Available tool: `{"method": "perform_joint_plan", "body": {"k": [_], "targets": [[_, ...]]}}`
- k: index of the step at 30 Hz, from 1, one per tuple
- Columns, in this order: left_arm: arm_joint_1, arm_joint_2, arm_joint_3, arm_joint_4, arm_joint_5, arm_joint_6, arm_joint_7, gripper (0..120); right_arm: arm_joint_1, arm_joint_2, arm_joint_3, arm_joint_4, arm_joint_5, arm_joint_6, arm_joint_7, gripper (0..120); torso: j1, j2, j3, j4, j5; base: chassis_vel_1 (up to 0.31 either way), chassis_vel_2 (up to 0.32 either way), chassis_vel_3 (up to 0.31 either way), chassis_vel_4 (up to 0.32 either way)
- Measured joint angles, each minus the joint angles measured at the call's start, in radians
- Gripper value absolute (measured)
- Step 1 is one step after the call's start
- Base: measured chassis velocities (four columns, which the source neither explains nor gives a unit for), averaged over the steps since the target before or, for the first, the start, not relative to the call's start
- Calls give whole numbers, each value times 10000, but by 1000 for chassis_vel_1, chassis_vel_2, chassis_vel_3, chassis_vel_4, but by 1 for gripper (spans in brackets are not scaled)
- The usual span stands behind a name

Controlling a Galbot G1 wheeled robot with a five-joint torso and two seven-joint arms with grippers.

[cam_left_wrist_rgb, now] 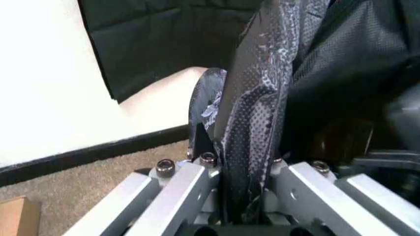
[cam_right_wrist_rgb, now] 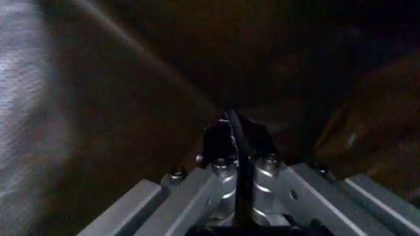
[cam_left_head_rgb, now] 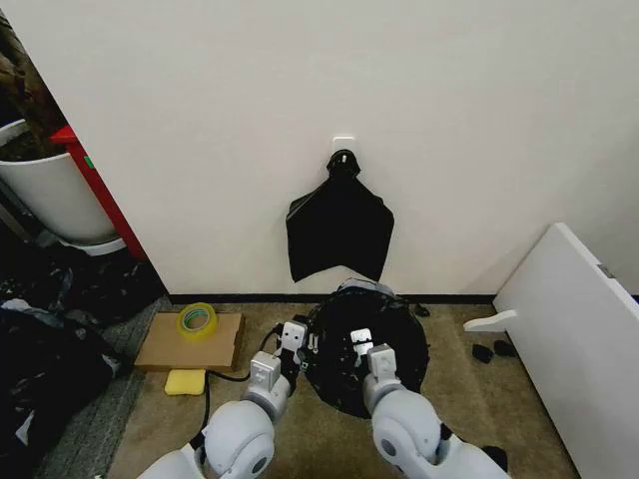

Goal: Place the garbage bag over the trash bin.

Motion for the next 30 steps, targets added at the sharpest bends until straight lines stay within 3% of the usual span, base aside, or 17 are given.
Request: {"method": "perform_joint_plan", "body": {"k": [8, 17, 20, 22, 30], "targets": [[34, 4, -119, -60, 28, -21, 25, 1, 17, -230, -58, -217, -257, -778, 196, 0, 0, 0, 0, -3, -1, 0, 0, 0, 0], [138, 100, -155, -177, 20, -92, 157, 1, 355, -76, 93, -710, -865, 401, -536, 0, 0, 0, 0, 0, 1, 0, 0, 0, 0], [137, 95, -194, -145, 29, -127, 158, 1, 185, -250, 139, -261, -686, 317, -473, 0, 0, 0, 0, -2, 1, 0, 0, 0, 0], [75, 81, -202, -60, 33, -155, 157, 1, -221, -568, 157, 775, -155, -113, -353, 0, 0, 0, 0, 0, 0, 0, 0, 0, 0], [-10, 131, -133, -89, 36, -188, 193, 1, -769, -978, 215, 1620, 815, -1127, -226, 0, 0, 0, -1, -2, 0, 0, 0, 0, 0]]}}
